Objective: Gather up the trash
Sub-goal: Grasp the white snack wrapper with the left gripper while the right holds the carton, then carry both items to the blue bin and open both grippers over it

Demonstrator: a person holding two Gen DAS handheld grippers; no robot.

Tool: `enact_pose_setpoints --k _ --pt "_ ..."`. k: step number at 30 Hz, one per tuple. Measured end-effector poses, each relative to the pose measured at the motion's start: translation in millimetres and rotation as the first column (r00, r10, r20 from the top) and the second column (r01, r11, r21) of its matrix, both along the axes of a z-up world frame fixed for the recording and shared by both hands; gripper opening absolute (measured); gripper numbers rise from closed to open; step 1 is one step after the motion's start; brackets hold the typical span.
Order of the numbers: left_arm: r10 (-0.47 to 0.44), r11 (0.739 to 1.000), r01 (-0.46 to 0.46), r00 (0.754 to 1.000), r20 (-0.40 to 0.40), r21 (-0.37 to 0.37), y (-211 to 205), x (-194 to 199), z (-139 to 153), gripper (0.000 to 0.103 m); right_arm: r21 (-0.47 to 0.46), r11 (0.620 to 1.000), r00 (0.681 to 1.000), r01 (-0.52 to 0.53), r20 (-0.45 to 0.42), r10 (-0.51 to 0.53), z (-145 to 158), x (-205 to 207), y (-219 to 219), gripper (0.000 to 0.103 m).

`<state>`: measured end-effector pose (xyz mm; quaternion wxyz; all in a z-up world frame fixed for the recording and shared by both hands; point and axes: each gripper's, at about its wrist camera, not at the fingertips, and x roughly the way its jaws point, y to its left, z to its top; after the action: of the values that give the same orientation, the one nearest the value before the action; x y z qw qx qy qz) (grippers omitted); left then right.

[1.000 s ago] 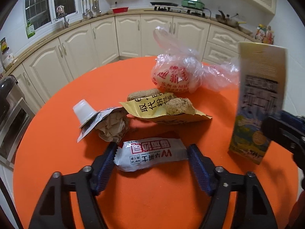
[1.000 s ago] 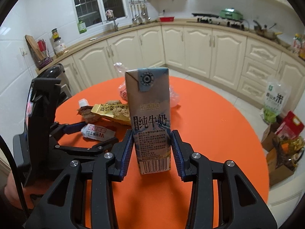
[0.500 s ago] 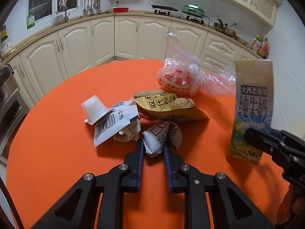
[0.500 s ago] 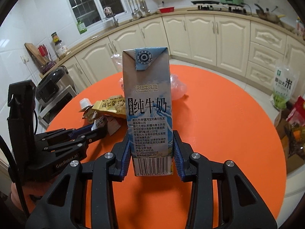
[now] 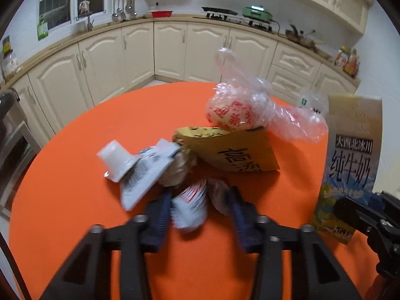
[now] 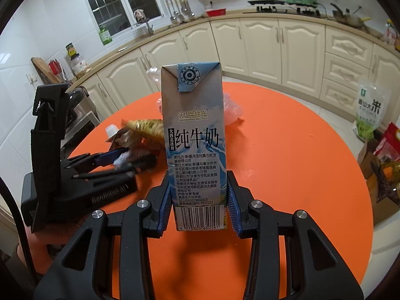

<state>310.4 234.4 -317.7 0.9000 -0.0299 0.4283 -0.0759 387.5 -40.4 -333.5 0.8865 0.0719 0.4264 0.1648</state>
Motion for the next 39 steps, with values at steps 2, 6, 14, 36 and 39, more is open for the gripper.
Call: enact_pose_setpoints --k 2,6,14,36,39 --pt "-0.006 1.000 0.006 1.000 -0.001 -0.015 6 -7 -2 0.022 -0.002 1.000 1.000 0.000 0.000 0.000 0 0 -1 0.036" --pt "-0.009 0.999 0.009 1.000 0.004 -0.044 19 -23 -1 0.022 0.008 1.000 1.000 0.009 0.010 -0.009 2 -6 -2 0.036" --pt "-0.015 0.997 0.018 0.999 0.038 -0.080 39 -72 13 0.022 0.025 0.999 0.999 0.030 0.031 -0.030 14 -29 -6 0.036" --pt "-0.214 0.975 0.220 0.910 0.355 0.024 -43 -276 122 0.022 0.052 0.985 0.954 0.164 0.248 -0.172 114 -170 -55 0.036" --pt "-0.256 0.963 0.270 0.891 0.376 0.017 -64 -294 133 0.022 0.052 0.976 0.939 0.210 0.269 -0.216 124 -193 -75 0.036"
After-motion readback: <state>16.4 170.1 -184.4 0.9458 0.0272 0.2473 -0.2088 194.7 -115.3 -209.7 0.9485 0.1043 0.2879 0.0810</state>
